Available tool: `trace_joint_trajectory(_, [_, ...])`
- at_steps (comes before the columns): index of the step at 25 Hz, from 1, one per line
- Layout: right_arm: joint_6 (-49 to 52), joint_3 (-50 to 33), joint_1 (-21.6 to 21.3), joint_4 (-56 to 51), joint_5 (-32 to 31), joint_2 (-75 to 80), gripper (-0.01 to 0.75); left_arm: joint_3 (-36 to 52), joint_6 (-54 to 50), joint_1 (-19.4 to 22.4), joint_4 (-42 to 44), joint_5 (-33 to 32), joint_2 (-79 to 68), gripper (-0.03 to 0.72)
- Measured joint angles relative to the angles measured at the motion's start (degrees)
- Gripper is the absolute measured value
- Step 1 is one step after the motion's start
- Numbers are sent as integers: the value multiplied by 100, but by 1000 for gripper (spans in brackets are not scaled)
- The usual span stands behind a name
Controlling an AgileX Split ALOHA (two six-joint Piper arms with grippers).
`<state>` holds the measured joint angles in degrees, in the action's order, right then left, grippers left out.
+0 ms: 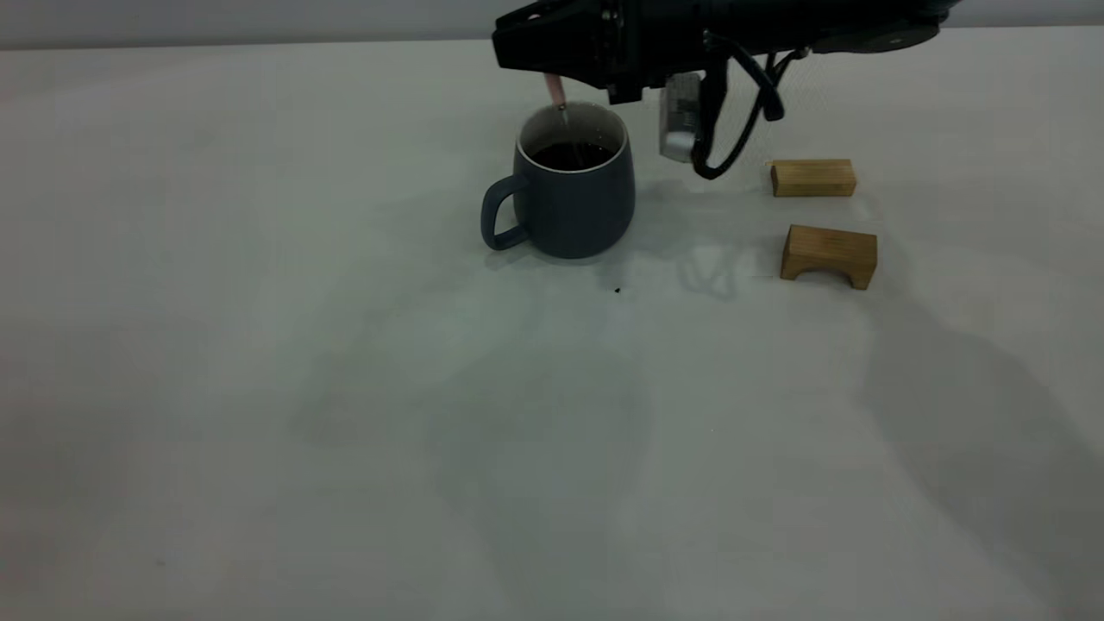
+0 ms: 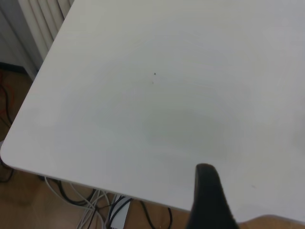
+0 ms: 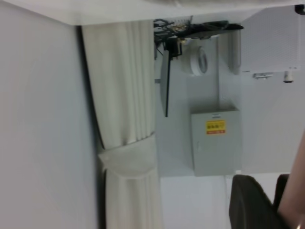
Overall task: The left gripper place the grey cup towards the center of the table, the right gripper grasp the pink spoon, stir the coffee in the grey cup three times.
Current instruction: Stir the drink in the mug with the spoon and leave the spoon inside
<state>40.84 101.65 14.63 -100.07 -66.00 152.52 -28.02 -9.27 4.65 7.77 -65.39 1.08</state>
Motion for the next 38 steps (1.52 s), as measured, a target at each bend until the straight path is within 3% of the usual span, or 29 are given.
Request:
trace_joint_trajectory(10, [0,813,68,-21,-16,308,124,0,0,0,0,0,0,567])
trace_joint_trajectory(18, [25,854,-361,510,-42,334,124,0,0,0,0,0,0,567])
trace_joint_trajectory(23, [125,682,-417,753,-55,276,124,0,0,0,0,1,0,567])
trace_joint_trajectory(28, [249,529,-254,788,-50,229,124,0,0,0,0,1,0,567])
trace_joint_trajectory(33, [190,565,128,151,-50,251,124,0,0,0,0,1,0,567])
trace_joint_trajectory(38, [-253,736,143,27,-57,383,124,0,0,0,0,1,0,567])
